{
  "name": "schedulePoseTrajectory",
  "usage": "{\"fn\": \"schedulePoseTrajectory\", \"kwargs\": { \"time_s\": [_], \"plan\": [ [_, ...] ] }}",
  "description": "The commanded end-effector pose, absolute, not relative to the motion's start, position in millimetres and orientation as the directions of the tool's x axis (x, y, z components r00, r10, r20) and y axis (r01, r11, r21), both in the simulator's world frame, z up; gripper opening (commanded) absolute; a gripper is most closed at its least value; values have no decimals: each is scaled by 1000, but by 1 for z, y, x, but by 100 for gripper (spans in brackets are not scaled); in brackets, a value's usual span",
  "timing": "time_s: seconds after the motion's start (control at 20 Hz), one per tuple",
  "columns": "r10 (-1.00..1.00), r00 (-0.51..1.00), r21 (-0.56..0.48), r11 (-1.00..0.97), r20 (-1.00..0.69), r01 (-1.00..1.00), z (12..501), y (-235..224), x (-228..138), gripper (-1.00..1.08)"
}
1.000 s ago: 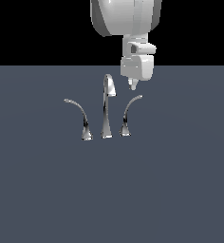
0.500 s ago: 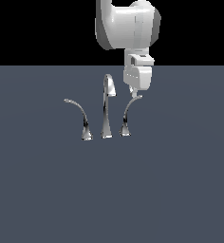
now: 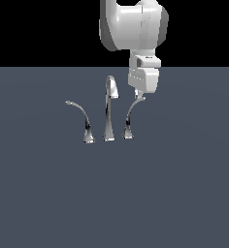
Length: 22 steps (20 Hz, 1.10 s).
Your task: Turn on the faucet by rotating a designated handle.
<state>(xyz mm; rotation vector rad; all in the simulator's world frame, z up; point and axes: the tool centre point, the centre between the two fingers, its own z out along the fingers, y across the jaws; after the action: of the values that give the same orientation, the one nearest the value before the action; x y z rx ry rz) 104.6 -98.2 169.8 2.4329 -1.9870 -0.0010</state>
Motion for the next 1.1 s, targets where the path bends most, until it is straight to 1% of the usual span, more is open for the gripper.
{"fn": "schedulePoseTrajectory", "kwargs": {
  "time_s": [0.0,0.35,0.4,0.45,1.05],
  "plan": [
    [-980,199,1,-199,0,-980,170,-103,98,-100],
    [-980,199,0,-199,0,-980,170,-116,78,-100],
    [-980,199,0,-199,0,-980,170,-116,78,-100],
    [-978,211,-11,-211,-1,-977,170,-106,86,-100],
    [-979,203,-4,-203,0,-979,170,-107,50,-100]
  ]
}}
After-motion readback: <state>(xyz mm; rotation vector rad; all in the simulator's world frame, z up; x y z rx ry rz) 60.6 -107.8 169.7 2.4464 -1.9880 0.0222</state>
